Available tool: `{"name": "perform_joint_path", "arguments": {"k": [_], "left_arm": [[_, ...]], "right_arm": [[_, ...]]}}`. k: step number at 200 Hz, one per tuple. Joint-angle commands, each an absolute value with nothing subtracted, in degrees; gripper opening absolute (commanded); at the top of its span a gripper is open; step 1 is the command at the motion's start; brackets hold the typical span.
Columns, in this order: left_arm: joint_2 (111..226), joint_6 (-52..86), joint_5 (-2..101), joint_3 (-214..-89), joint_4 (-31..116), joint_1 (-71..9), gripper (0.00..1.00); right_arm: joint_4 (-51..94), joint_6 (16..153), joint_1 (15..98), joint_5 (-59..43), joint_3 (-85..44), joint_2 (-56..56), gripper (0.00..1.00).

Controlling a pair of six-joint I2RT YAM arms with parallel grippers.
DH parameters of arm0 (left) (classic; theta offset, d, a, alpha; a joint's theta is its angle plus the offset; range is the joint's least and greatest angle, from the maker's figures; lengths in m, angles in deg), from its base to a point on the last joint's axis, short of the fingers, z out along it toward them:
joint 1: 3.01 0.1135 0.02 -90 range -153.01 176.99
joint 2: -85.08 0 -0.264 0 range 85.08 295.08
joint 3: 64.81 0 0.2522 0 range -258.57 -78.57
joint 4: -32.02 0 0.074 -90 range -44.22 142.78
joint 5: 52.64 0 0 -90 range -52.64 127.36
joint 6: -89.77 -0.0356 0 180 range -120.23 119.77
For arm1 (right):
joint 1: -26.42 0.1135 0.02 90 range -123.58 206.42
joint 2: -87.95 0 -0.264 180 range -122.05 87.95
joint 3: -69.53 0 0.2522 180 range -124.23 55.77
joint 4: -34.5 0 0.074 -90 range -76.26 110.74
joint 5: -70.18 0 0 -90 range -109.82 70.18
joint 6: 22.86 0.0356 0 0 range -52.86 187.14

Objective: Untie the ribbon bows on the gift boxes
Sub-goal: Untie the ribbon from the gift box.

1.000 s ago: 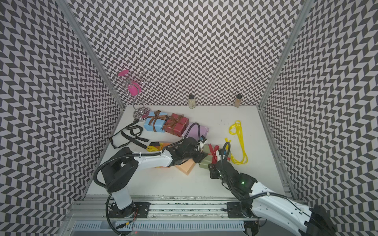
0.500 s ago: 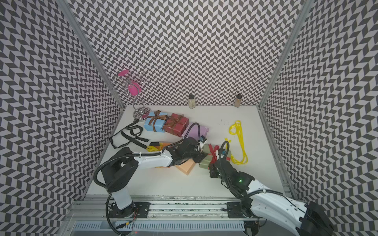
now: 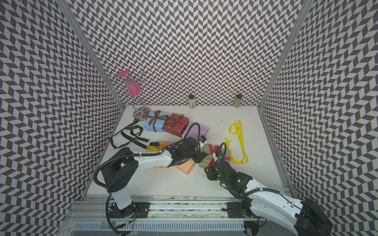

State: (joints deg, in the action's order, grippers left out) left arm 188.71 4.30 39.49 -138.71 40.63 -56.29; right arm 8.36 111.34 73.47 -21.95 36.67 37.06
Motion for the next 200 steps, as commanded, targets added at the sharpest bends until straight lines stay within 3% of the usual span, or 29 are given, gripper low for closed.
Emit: {"name": "perform_joint_path", "arguments": {"k": [1,131,156,200], "left_arm": [[189.25,4.34,38.75,-139.57,39.71,-56.89,0.63],[189.14,4.60,38.59,-138.87,39.53,-56.89,0.63],[189.02,4.59,38.59,-138.64,39.45,-56.89,0.63],[188.88,4.56,38.59,-138.52,39.45,-56.89,0.63]], "right_arm": [[11.88,112.31,73.14,-21.90,36.31,35.23,0.42],[14.65,112.51,71.33,-27.38,35.81,39.29,0.34],[15.55,112.51,71.31,-27.69,36.09,38.82,0.27],[15.30,111.76,71.16,-28.00,35.65,39.69,0.05]]}}
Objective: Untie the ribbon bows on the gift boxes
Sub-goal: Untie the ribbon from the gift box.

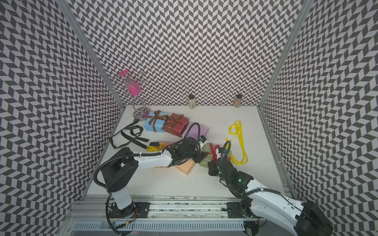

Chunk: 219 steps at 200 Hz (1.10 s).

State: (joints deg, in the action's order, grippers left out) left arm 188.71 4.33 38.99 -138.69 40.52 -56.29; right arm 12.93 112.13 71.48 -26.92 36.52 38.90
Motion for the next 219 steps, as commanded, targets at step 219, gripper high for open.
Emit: {"name": "perform_joint_path", "arguments": {"k": [219], "left_arm": [[190.93,6.32,38.11,-137.31,38.57,-56.98,0.62]], "right_arm": [[1.05,100.43,71.07,-23.33,16.34,44.81,0.00]]}}
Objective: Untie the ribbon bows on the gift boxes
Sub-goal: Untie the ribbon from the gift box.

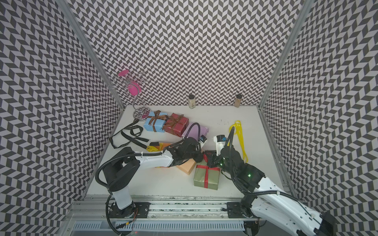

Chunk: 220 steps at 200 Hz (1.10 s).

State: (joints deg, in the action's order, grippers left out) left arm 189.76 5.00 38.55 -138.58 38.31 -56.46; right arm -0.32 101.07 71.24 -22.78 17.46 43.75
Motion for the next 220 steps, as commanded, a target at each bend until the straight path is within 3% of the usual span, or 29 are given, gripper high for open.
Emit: {"name": "perform_joint_path", "arguments": {"k": [1,81,146,220], "left_arm": [[190.87,6.29,38.09,-137.26,38.57,-56.98,0.62],[181.59,3.50,34.59,-139.56,44.82,-56.98,0.65],[169.37,-1.12,38.33,-125.55,43.82,-57.15,0.62],[169.54,-0.23,36.55,-121.61,37.53,-60.63,0.57]], "right_arm": [[1.05,100.40,71.12,-23.38,16.37,44.76,0.00],[2.11,101.44,70.93,-25.08,19.73,45.50,0.00],[3.03,100.54,68.80,-25.79,19.25,44.49,0.00],[4.73,99.40,66.59,-24.04,18.11,41.92,0.00]]}}
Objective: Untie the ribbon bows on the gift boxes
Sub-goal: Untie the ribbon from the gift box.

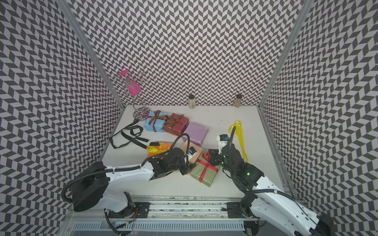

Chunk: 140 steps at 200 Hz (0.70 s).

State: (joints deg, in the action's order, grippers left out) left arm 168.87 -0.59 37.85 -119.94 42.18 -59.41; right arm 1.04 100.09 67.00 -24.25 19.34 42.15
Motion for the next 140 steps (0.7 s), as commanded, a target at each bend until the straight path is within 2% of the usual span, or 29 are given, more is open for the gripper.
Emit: {"name": "perform_joint_path", "arguments": {"k": [1,81,140], "left_arm": [[169.63,-0.23,36.47,-121.67,37.44,-60.69,0.57],[177.62,2.52,29.41,-125.10,38.31,-63.16,0.53],[180.17,3.55,24.20,-124.99,39.54,-64.86,0.54]], "right_arm": [[4.74,99.40,66.54,-24.04,18.09,41.91,0.00],[4.84,99.42,65.97,-23.81,18.42,42.55,0.00],[3.88,97.55,65.19,-23.60,13.93,41.66,0.00]]}}
